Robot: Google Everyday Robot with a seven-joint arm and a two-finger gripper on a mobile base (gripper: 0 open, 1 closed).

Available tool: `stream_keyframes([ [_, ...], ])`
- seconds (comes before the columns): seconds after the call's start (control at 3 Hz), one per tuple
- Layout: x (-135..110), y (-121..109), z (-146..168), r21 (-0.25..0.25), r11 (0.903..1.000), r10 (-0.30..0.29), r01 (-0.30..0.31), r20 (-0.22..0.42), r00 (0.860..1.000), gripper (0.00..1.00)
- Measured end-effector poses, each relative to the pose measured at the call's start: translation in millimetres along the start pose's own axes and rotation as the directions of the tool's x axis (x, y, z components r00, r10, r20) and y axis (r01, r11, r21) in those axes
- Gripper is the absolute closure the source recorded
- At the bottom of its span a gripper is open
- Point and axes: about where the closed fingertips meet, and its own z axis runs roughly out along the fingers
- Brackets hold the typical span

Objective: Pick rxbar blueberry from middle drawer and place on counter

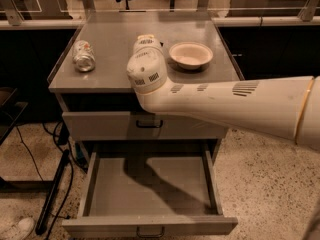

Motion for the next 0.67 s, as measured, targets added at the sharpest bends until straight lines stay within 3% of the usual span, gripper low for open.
stream_keyframes([
  [0.67,11,9,-43,-0.035,0.9985,0.040,-0.041,-0.034,0.999,1.00],
])
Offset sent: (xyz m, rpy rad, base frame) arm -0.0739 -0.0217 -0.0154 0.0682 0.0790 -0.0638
